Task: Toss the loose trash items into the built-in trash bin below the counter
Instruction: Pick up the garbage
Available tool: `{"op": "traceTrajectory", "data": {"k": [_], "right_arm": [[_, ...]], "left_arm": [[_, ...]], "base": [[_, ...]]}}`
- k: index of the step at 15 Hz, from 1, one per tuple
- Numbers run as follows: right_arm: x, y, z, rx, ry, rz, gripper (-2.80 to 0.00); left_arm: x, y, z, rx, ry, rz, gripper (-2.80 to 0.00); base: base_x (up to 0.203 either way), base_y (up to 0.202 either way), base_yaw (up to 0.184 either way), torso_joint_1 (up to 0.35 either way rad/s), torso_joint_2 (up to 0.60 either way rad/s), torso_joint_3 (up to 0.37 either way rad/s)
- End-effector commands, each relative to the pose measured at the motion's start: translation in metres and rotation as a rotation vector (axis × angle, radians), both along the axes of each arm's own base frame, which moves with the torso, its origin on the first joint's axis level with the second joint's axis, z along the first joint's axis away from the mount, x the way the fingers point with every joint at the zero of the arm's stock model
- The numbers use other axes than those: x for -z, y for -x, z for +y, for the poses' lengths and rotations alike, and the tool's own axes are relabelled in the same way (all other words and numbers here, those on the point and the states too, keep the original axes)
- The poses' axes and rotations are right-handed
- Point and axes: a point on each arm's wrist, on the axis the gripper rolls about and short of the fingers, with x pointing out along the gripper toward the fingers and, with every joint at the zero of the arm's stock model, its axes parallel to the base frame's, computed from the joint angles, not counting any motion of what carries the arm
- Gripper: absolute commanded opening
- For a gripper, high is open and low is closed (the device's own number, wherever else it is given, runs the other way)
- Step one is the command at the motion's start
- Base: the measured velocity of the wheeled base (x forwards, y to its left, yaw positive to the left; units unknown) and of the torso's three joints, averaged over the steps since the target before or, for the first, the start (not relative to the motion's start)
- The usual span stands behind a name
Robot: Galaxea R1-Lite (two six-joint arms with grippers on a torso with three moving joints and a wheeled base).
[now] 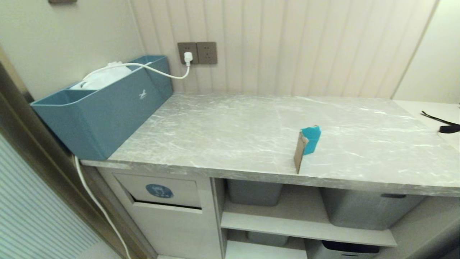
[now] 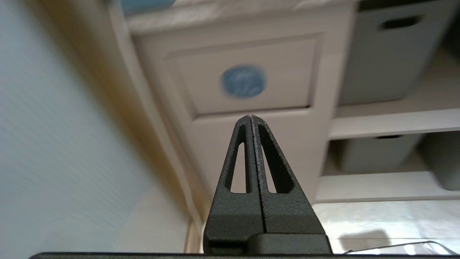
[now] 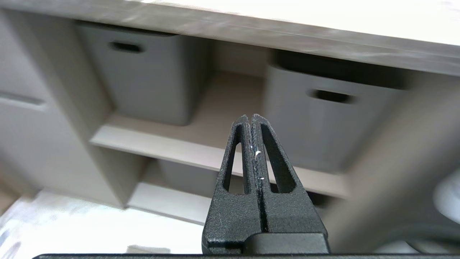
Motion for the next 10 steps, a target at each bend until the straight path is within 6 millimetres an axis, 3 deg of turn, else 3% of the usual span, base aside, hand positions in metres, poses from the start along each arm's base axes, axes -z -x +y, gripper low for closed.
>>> {"op": "traceTrajectory", "data": {"k": [1, 3, 6, 10], "right_arm": [[0.0, 0.0001, 0.0, -0.001, 0.001, -0.002, -2.8], [0.0, 0.0001, 0.0, -0.001, 0.002, -0.002, -2.8], [0.0, 0.0001, 0.0, -0.003, 0.004, -0.003, -2.8], [0.0, 0.0001, 0.0, -0.003, 0.005, -0.003, -2.8]], "left_arm": [[0.0, -0.0001, 0.0, 0.001, -0.001, 0.002, -2.8], [0.0, -0.0001, 0.0, 0.001, -0.001, 0.002, -2.8], [0.0, -0.0001, 0.0, 0.0, -0.001, 0.002, -2.8], [0.0, -0.0001, 0.0, 0.001, -0.001, 0.002, -2.8]], "base": [[0.001, 0.004, -0.173, 0.254, -0.54, -0.287], [0.001, 0.007, -0.169, 0.247, -0.53, -0.289], [-0.001, 0.004, -0.128, 0.095, -0.18, -0.096], [0.0, 0.0, 0.0, 0.01, -0.02, -0.008]]}}
